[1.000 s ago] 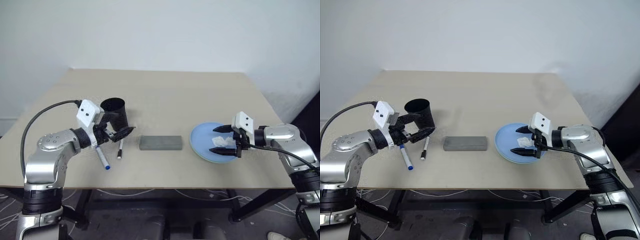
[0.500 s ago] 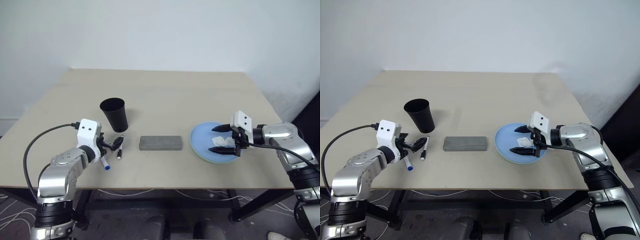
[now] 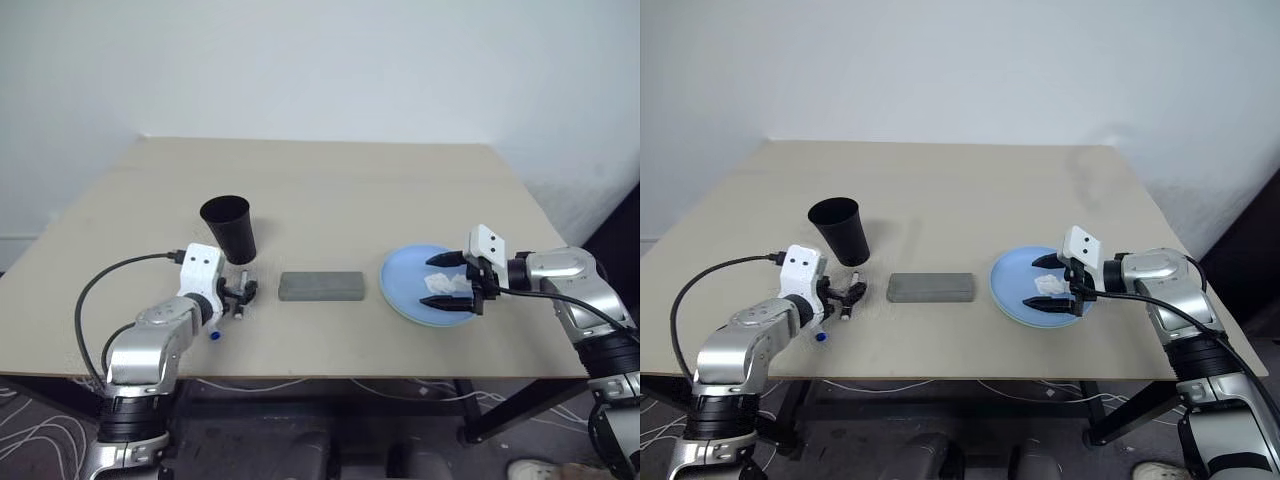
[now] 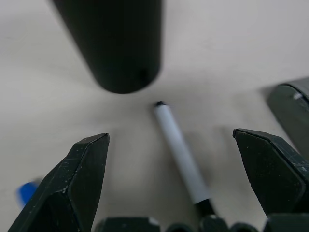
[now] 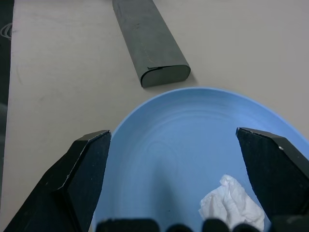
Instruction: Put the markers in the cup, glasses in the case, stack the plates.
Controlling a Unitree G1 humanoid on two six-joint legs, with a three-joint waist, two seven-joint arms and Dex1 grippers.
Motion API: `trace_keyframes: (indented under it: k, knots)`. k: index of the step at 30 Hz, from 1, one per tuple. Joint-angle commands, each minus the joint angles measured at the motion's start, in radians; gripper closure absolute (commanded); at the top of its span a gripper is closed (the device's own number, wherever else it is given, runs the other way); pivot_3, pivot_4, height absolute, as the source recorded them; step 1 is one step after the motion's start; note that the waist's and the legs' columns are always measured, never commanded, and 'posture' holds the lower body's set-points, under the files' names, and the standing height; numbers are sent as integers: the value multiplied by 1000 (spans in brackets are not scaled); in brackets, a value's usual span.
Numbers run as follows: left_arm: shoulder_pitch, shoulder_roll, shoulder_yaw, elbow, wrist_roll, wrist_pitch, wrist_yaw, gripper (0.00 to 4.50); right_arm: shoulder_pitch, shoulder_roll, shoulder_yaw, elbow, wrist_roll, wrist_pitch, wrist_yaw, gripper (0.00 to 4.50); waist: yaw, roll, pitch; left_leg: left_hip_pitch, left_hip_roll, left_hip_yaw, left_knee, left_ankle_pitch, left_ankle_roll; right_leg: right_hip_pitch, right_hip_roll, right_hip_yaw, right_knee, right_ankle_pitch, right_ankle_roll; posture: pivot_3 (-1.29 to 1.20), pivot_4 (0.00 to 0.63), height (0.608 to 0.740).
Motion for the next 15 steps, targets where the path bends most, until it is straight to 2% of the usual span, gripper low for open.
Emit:
trace_keyframes:
  k: [1, 8, 15]
  knots:
    - [-39, -14, -18, -25, 12, 30, 23, 45, -21, 0, -19, -11, 6, -12, 2, 0, 0, 0, 0, 0, 0, 0, 0, 0, 0, 0, 0, 0, 0, 0, 0, 0, 0, 701]
    - [-90, -31, -63, -44, 24, 238, 69, 45, -11, 7, -22, -28, 4, -3, -8, 0, 0, 0, 0, 0, 0, -1, -2, 0, 0, 0, 0, 0, -1, 0, 0, 0, 0, 701]
    - [-143, -111, 35, -31, 46, 404, 182, 45, -2, 9, -23, -47, 6, 10, -15, 0, 0, 0, 0, 1, 0, -1, -2, 0, 0, 1, 0, 0, -2, 0, 0, 0, 0, 701]
